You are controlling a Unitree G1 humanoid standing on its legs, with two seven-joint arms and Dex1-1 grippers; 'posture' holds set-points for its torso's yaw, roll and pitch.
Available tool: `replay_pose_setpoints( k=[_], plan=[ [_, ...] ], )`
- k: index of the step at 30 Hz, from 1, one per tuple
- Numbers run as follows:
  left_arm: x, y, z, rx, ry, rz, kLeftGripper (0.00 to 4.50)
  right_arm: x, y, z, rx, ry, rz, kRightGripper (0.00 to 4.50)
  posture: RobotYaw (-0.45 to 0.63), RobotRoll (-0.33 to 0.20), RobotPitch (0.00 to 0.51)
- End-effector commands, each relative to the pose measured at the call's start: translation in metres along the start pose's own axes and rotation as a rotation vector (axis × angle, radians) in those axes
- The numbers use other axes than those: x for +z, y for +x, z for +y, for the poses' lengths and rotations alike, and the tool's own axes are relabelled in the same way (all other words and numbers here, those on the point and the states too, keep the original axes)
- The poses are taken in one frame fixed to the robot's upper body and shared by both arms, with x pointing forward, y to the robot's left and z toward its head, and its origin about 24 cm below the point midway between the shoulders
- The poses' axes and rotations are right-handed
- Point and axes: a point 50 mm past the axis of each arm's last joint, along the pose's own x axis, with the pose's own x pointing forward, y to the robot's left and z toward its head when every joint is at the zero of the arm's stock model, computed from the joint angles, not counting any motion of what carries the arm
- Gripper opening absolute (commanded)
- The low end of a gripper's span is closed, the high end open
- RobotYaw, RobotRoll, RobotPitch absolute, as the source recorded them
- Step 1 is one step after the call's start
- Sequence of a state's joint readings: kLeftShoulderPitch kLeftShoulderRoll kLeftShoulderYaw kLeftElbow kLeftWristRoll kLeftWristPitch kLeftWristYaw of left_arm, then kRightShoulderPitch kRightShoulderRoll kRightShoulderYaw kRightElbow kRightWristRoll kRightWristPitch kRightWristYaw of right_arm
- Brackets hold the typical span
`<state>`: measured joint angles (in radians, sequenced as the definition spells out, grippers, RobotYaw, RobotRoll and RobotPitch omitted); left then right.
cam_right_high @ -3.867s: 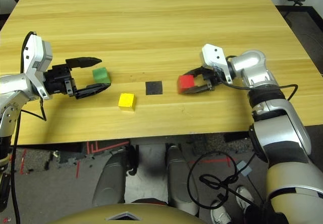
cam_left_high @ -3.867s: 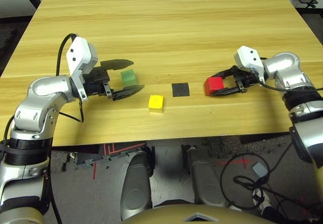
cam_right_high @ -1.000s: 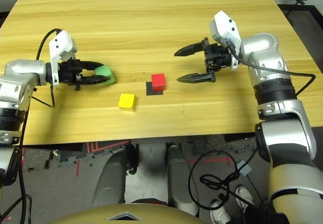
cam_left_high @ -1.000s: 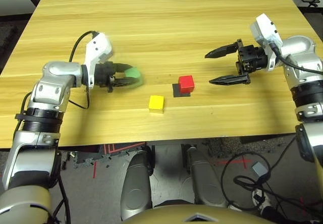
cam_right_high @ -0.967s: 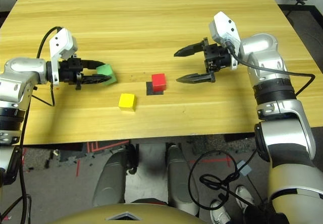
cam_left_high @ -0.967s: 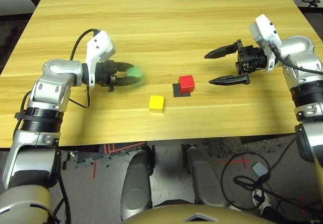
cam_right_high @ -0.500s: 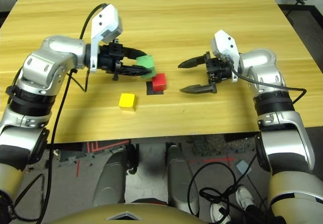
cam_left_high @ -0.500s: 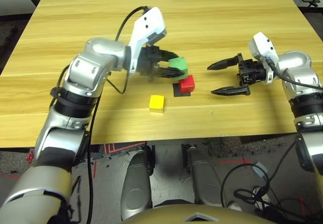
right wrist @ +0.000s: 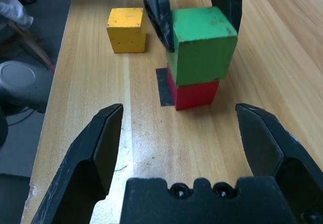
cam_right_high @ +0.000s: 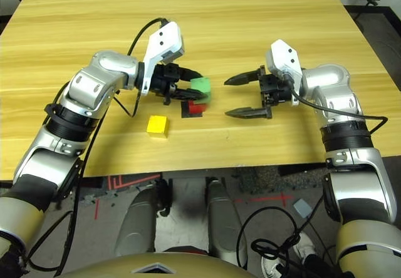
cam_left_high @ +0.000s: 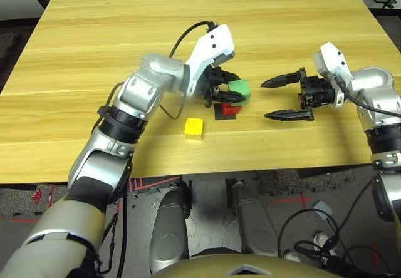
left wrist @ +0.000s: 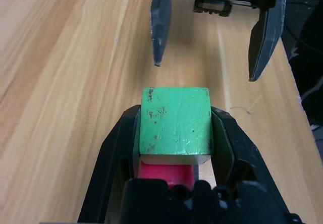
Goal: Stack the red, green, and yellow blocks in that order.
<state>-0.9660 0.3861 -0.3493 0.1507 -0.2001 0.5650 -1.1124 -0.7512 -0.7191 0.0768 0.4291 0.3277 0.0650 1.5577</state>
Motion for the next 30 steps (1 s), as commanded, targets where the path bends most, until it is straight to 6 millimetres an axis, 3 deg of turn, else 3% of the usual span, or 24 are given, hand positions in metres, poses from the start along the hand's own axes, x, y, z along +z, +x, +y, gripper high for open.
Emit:
replay_pose_setpoints(
  k=[1, 30],
  plan=[
    [-0.002, 0.001, -0.002, -0.005, 0.014, 0.003, 2.05, 0.004, -0.002, 0.000, -0.006, -0.015, 0.000, 4.50, 0.05, -0.004, 0.246],
    [-0.018, -0.002, -0.004, -0.001, 0.029, 0.051, 2.05, 0.007, 0.002, -0.005, -0.009, -0.024, -0.014, 4.50, 0.06, 0.000, 0.245]
  ],
)
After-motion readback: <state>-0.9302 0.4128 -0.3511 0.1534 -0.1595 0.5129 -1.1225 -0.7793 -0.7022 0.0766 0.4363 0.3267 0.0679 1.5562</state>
